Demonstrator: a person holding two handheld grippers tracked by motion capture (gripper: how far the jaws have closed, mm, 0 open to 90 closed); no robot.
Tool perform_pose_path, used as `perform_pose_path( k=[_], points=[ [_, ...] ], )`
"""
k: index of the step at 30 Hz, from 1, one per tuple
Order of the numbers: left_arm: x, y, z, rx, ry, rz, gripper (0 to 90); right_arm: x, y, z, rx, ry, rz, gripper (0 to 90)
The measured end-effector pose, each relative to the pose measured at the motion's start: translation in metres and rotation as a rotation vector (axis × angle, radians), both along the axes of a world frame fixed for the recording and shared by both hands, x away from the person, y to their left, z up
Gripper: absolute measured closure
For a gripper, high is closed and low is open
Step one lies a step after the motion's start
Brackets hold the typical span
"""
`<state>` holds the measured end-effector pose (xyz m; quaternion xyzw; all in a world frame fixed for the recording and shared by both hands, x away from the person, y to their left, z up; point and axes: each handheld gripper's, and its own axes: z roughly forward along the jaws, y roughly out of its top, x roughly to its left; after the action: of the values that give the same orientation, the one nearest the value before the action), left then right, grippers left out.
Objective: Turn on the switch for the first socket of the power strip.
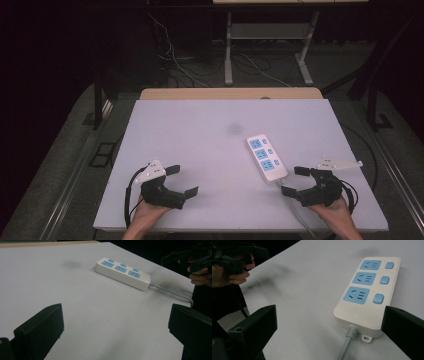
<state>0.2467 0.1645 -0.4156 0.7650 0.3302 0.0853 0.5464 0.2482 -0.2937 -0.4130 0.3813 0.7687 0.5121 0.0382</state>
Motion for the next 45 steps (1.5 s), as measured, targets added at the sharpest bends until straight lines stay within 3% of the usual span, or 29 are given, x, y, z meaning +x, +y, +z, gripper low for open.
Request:
perform_pose_path(
  k=[23, 45],
  points=[
    [0.001, 0.001, -0.001, -0.001, 0.005, -0.006, 0.0, -0.001, -0.003, 0.004, -0.003, 0.007, 0.003, 0.0],
    [0.000, -0.001, -0.001, 0.003, 0.002, -0.002, 0.0, 0.009, 0.000, 0.020, -0.073, 0.036, 0.058, 0.0]
  ],
)
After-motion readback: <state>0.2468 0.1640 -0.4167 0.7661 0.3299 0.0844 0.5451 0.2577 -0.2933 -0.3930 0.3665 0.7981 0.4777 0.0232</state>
